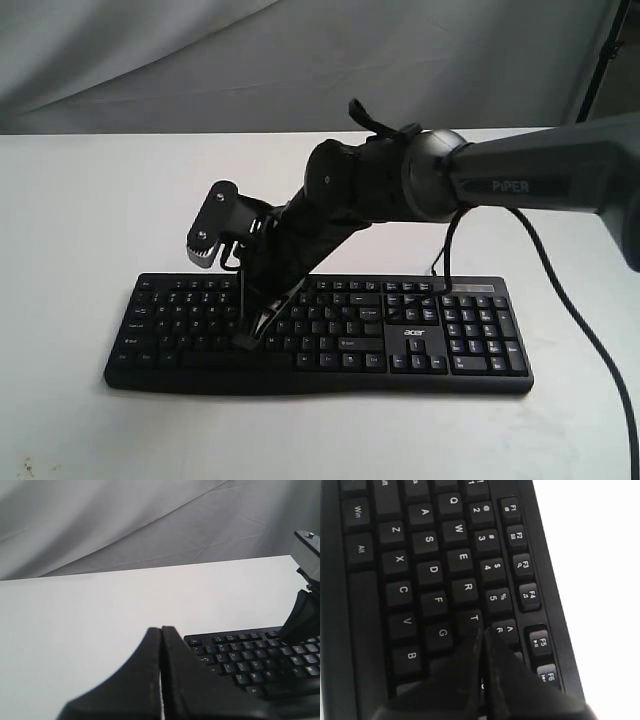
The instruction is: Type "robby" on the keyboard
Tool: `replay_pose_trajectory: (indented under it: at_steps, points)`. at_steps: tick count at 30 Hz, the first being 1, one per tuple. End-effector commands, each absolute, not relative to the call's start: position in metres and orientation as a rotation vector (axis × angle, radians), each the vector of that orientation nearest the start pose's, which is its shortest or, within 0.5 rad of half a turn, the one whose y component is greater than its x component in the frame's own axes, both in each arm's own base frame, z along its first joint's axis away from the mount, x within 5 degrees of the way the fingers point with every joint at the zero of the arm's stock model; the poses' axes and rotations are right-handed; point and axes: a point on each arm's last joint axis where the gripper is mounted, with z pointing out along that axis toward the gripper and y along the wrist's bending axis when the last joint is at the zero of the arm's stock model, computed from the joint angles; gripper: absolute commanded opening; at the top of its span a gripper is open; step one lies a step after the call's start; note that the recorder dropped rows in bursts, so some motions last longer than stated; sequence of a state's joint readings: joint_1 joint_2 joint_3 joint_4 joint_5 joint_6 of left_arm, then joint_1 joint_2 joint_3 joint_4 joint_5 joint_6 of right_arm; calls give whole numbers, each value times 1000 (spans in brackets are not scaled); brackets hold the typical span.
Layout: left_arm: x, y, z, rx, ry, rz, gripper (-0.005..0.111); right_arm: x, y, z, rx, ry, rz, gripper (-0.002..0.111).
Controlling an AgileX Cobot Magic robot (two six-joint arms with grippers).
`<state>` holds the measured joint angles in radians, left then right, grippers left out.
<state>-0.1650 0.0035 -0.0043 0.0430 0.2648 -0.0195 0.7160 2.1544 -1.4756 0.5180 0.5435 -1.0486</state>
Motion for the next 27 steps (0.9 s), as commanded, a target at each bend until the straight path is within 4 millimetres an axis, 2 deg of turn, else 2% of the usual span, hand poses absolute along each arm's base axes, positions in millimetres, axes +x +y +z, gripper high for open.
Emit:
replay_pose_trajectory:
  at_steps: [1, 27]
  points:
    - [55, -8, 190, 161, 1736, -97, 0, 329, 312, 141, -1647, 2030, 369, 0]
    - [55, -8, 190, 161, 1736, -97, 0, 331, 305, 140, -1698, 2006, 399, 0]
